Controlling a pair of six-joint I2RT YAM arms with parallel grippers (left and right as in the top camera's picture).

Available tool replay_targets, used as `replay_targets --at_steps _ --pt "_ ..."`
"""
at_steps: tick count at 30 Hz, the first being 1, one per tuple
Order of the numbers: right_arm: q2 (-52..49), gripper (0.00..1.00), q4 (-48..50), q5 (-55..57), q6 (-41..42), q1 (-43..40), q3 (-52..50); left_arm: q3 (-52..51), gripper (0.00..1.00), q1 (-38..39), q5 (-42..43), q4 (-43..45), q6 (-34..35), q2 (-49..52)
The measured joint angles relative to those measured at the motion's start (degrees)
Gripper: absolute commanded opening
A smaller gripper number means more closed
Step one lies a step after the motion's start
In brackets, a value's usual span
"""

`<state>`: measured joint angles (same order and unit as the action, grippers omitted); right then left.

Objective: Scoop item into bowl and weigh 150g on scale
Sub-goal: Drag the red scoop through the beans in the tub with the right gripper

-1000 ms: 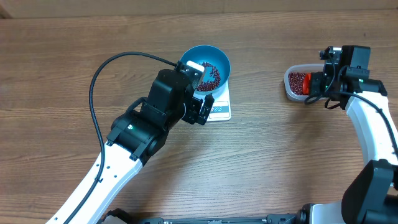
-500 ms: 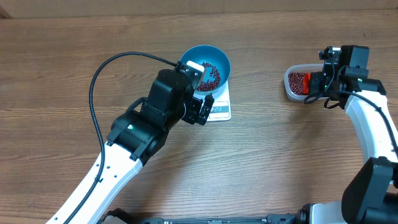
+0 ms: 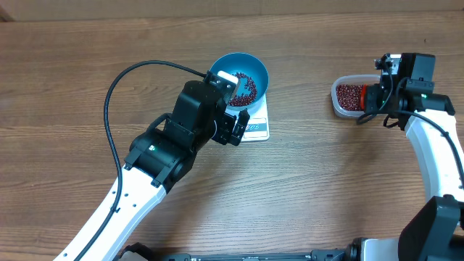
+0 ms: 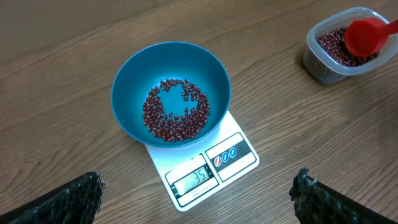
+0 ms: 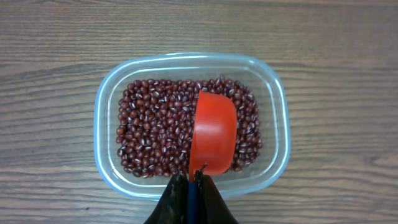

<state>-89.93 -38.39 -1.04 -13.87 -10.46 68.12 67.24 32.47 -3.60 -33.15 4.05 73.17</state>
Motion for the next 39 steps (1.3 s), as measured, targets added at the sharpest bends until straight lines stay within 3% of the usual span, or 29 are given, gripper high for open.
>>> replay_targets --at_steps 8,22,39 --pt "0.11 0.04 0.2 2.27 -6.71 -0.02 0.0 0.0 1.0 0.0 0.0 0.0 0.0 0.0" --pt "-0.28 0.04 1.44 4.42 -10.01 0.0 -0.02 0.0 1.0 0.0 0.0 0.0 0.0 0.0" --pt "-3.26 0.04 1.16 -6.03 -10.16 -0.26 -1.4 0.0 0.99 0.0 0.0 0.0 0.0 0.0"
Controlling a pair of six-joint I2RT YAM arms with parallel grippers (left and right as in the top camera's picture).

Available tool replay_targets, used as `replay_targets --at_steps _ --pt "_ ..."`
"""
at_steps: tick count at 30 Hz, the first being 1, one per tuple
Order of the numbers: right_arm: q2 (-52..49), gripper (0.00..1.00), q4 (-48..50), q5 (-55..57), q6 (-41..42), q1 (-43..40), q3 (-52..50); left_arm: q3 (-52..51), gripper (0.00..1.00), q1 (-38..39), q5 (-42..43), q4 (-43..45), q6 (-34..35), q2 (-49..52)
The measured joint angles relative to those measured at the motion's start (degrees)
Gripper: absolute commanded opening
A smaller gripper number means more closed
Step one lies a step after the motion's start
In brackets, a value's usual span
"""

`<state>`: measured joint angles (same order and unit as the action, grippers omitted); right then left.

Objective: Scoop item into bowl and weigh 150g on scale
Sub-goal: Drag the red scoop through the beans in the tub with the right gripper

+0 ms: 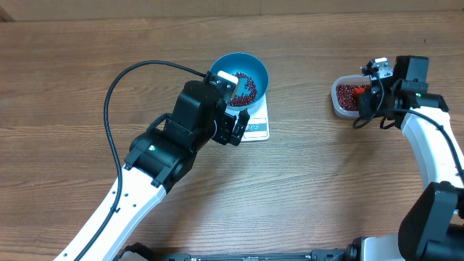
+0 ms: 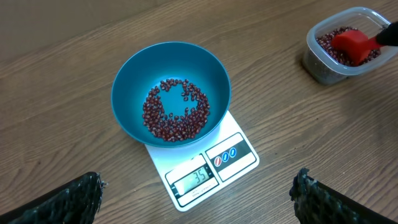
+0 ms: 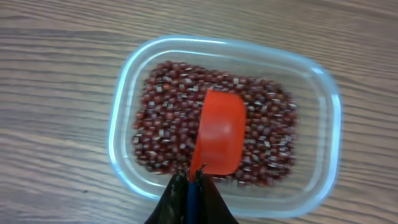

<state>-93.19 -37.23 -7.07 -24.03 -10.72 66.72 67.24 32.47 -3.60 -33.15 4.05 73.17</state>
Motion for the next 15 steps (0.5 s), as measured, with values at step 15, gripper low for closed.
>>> replay_targets --at_steps 15 --pt "-0.74 0.04 0.74 -18.05 0.04 -9.29 -2.36 0.0 1.0 0.0 0.0 0.0 0.0 0.0"
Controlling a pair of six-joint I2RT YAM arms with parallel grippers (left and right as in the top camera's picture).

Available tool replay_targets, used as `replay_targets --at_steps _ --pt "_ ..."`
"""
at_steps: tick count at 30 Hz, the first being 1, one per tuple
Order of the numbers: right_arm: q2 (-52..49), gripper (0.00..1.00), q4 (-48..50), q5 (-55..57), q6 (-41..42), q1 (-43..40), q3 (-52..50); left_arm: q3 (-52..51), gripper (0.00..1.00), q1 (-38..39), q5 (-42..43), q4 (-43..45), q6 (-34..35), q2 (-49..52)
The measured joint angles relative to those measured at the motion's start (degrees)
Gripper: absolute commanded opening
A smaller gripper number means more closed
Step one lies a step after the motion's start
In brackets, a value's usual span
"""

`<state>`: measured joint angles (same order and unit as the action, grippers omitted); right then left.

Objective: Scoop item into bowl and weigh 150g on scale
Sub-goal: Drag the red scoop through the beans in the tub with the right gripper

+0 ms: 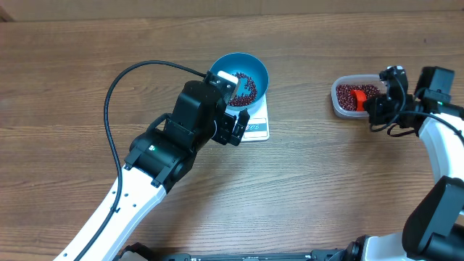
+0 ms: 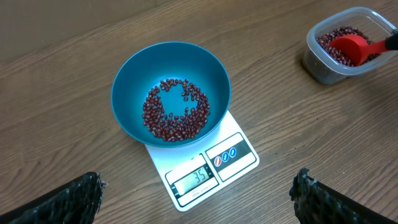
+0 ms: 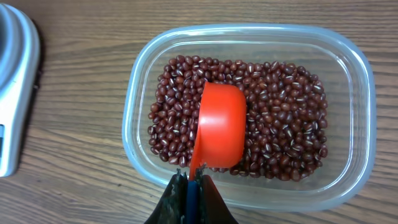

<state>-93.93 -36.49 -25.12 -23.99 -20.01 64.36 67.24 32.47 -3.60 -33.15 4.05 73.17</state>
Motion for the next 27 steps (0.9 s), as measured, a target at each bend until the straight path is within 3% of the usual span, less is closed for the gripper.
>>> replay_targets --at_steps 16,27 --pt "-6.01 0.04 1.29 -13.6 1.25 -1.55 -0.09 0.0 1.0 0.0 0.0 -0.02 0.0 0.0" --pt "-8.46 0.04 0.9 -15.74 2.75 -3.54 -0.09 0.0 0.99 0.0 0.0 -0.02 0.0 0.0"
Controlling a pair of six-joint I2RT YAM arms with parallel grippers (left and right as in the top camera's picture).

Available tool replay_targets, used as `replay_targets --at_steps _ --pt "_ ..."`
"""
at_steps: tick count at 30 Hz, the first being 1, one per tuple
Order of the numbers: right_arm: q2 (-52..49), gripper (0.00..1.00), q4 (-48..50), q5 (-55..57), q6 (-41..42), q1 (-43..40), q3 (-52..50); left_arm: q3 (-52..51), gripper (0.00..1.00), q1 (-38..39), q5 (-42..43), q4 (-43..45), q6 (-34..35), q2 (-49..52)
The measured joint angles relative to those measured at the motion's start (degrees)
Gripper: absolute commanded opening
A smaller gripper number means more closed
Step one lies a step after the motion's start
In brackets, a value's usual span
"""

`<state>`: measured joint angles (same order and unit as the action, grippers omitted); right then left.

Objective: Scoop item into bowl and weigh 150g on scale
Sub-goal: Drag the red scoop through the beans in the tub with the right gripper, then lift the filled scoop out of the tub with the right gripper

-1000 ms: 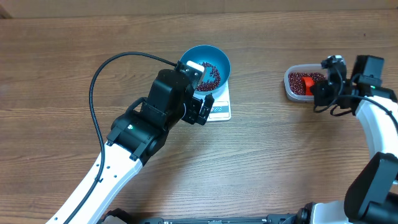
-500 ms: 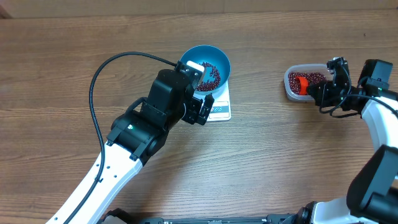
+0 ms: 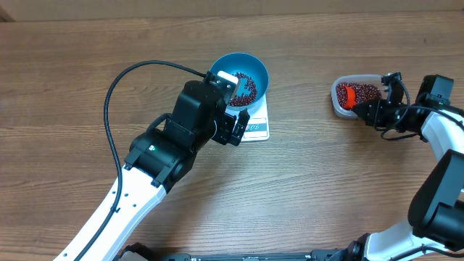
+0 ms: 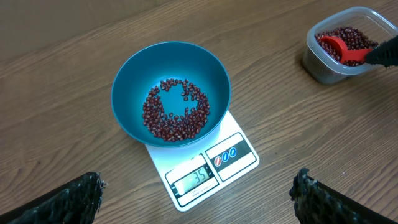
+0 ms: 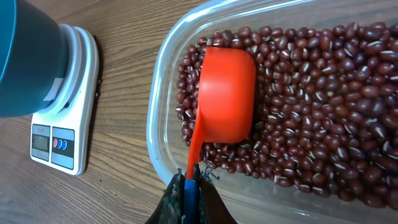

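Observation:
A blue bowl point(image 4: 171, 93) with a thin layer of red beans stands on a white scale point(image 4: 205, 168) whose display reads 35. At the right a clear tub point(image 5: 163, 106) holds red beans point(image 5: 311, 106). My right gripper point(image 5: 191, 180) is shut on the handle of a red scoop point(image 5: 227, 93), whose cup lies bottom up among the beans at the tub's left end. My left gripper point(image 4: 196, 199) hangs open above the scale, its fingers point(image 4: 68, 199) at the frame's lower corners. The overhead view shows the bowl point(image 3: 243, 76) and the tub point(image 3: 355, 96).
A black cable point(image 3: 123, 87) loops over the wooden table point(image 3: 326, 181) left of the left arm. The tub sits near the table's right side, a short way from the scale.
My right gripper has dropped lower and tilted, so the scoop now reaches into the tub's left end from the side. The left arm, bowl and scale reading stay unchanged.
The scoop lay bottom up in the beans with my right gripper shut on its handle, seen from straight above. The wrist then swung round the tub, and now the view is low and slanted with the scale in sight. The scale read 35 throughout.

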<state>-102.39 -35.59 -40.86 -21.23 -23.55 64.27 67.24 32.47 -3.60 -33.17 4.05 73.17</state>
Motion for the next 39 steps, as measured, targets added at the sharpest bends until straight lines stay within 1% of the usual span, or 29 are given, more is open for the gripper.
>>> replay_targets --at_steps 8,23,30,39 --pt "-0.76 0.04 0.04 -3.15 0.24 -2.08 -0.02 0.0 1.0 0.0 0.0 -0.02 0.0 0.0" --pt "-1.14 0.04 -0.5 -18.34 0.39 -11.58 -0.22 0.0 1.0 0.0 0.0 -0.02 0.0 0.0" --pt "-1.14 0.04 -1.29 -21.07 0.44 -12.48 -0.22 0.0 1.0 0.0 0.0 0.0 0.0 0.0" --pt "-1.14 0.04 -2.19 -21.9 0.46 -12.48 -0.22 0.0 0.99 0.0 0.0 0.0 0.0 0.0"
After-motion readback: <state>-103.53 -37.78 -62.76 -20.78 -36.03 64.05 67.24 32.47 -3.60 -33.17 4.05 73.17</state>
